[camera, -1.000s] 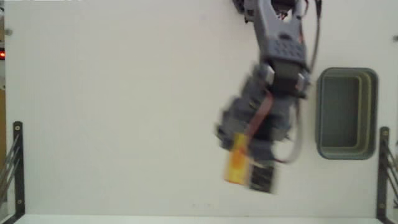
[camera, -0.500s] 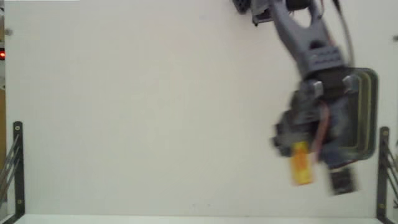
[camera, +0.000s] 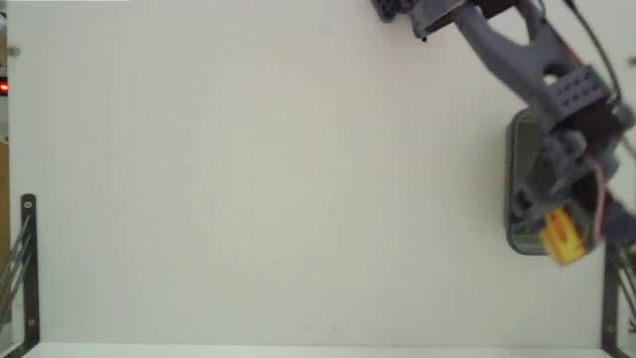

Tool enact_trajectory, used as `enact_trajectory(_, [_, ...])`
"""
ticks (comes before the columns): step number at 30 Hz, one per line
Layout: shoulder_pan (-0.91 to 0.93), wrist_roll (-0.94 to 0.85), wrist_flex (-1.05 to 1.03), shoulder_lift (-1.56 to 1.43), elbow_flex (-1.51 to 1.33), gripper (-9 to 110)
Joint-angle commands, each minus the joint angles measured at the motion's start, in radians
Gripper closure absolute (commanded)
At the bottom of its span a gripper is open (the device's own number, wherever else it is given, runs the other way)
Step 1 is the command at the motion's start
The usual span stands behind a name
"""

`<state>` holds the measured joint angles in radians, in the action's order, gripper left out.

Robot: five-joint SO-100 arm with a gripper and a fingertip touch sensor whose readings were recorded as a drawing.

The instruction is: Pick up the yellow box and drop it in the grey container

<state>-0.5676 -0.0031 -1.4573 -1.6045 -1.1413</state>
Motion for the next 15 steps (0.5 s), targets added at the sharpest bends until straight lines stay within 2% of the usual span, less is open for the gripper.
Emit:
enact_trajectory(1, [-0.048, 0.003, 0.024, -0.025, -0.002, 65])
enact_trajectory(15, [-0.085, 0.003, 0.031, -0.02, -0.009, 65])
